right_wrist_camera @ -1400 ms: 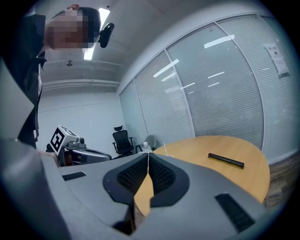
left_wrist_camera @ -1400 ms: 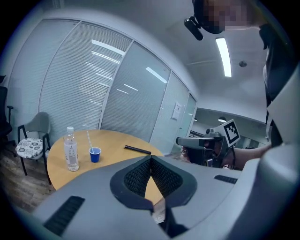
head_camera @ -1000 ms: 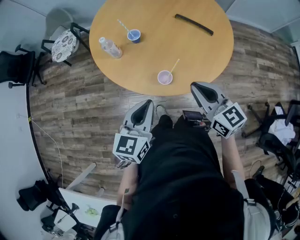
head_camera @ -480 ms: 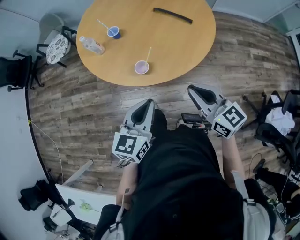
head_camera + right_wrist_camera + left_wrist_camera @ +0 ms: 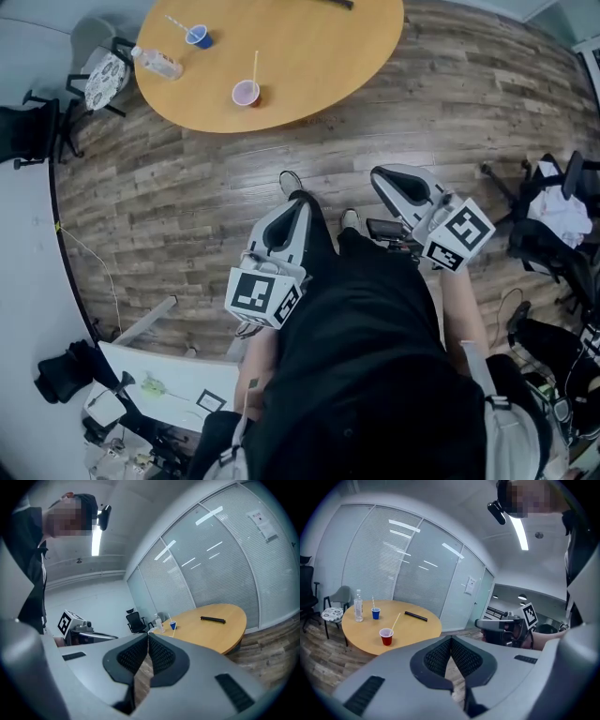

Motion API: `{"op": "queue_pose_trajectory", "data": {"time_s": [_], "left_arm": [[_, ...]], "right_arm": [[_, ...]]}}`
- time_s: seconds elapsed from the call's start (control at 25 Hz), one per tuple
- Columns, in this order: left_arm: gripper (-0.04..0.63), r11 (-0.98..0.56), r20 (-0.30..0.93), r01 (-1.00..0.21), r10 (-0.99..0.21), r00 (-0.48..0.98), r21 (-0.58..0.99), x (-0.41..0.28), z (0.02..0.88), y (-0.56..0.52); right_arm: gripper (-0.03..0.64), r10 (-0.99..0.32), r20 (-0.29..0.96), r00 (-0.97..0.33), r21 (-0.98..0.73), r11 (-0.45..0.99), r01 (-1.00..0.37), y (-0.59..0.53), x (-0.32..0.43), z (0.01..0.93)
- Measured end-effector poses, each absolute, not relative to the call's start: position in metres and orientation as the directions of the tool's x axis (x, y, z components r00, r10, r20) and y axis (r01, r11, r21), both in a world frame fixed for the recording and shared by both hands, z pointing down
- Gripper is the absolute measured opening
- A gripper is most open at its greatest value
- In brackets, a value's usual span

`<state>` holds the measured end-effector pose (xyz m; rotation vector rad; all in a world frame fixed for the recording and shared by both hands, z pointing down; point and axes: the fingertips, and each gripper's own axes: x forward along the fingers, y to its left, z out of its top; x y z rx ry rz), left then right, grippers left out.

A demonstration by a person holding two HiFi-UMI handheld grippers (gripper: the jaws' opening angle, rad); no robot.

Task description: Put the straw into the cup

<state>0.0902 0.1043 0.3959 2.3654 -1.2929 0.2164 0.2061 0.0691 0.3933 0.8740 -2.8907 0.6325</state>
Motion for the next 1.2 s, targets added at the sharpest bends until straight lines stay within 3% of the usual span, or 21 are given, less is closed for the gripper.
{"op": "queue_pose_trajectory", "data": {"time_s": [0.52,1.2], "left_arm": [[0.012,-0.394,0.32,-0.875,-0.821,0.472,0.28,0.1,0.376,0.156],[0.012,-0.386,0.303,-0.88,-0.834,0.461,0.276,0.092,0.37,0.165]], "right_arm": [[0.018,-0.441,0.062,-0.895,-0.414,0.805,-0.425,0.111,0.216,0.368],[0.017,-0.348,0.095,-0.933,-0.358,0.862,-0.358,0.132,0.195,0.365]]}}
